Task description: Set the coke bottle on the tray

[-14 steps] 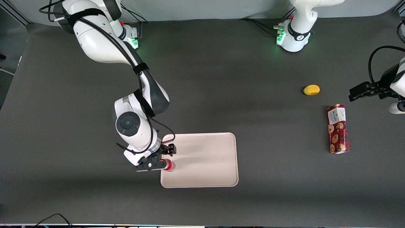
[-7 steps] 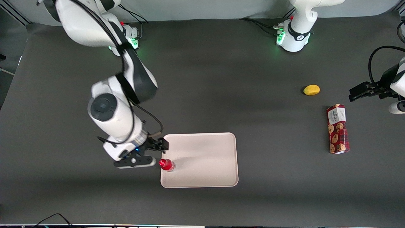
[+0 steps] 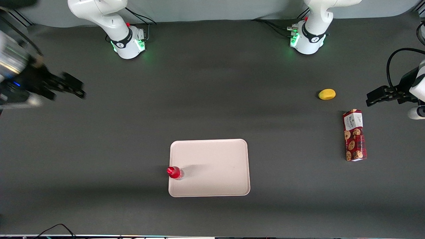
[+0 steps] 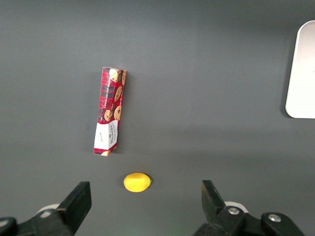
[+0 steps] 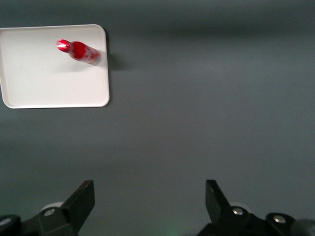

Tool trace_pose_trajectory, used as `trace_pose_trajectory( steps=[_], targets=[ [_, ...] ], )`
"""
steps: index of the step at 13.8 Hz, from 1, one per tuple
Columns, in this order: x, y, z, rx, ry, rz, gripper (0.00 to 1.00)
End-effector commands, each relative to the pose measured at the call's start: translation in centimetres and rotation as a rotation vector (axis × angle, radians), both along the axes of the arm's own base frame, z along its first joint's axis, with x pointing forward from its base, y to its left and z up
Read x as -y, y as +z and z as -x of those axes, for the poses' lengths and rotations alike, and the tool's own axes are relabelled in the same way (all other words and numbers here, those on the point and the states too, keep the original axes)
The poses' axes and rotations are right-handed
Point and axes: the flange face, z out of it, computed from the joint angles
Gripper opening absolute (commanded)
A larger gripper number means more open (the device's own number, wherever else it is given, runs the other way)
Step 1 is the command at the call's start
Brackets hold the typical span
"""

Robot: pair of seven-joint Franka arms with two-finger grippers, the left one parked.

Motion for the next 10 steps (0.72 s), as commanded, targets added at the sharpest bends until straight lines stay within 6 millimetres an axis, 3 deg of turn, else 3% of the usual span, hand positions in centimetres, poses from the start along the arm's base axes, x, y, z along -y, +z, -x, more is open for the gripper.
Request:
trace_pose_trajectory(
  steps=[1, 3, 5, 6, 10],
  targets=[
    [5.7, -1.6, 4.6, -0.016, -0.046, -0.021, 1.0],
    [8.8, -2.9, 4.6, -0.032, -0.069, -0.003, 1.0],
    [9.7, -4.4, 4.8, -0.009, -0.072, 0.066, 1.0],
    [9.8, -4.6, 5.8, 0.0, -0.074, 0.064, 1.0],
    [12.4, -4.0, 6.0, 0.022, -0.125, 0.06, 1.0]
  ],
)
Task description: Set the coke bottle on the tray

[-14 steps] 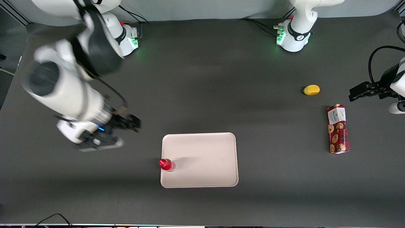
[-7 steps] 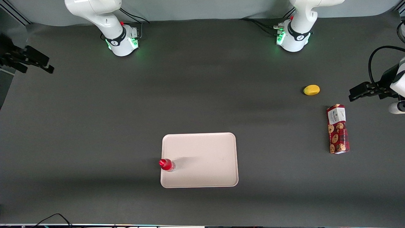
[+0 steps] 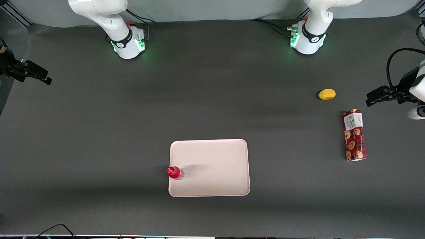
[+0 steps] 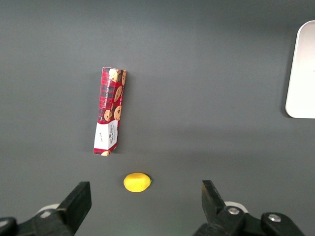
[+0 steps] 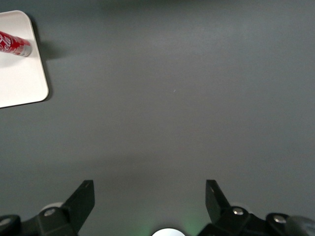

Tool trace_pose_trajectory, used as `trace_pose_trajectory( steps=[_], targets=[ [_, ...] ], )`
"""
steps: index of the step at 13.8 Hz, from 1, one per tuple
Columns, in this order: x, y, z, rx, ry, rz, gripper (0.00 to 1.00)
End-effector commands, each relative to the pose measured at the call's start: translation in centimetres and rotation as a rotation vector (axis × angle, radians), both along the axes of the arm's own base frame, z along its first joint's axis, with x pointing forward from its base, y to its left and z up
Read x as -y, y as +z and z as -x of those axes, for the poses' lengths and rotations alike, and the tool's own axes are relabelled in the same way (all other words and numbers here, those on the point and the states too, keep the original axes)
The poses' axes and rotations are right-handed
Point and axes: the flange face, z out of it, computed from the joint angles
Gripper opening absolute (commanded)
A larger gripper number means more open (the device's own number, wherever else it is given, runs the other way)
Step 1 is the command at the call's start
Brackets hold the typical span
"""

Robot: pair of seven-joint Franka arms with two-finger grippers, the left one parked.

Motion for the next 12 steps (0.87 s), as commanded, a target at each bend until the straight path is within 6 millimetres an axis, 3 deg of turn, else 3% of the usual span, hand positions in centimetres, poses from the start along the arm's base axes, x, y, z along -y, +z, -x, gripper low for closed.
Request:
trace_pose_trajectory(
  steps=[1, 6, 8, 12],
  targets=[
    [2.1, 1.3, 0.4, 0.044, -0.023, 0.013, 1.0],
    [3.5, 2.9, 0.3, 0.077, -0.039, 0.013, 1.0],
    [3.2, 3.0, -0.1, 0.072, 0.044, 0.006, 1.0],
    [2.8, 2.9, -0.3, 0.07, 0.047, -0.023, 1.0]
  ],
)
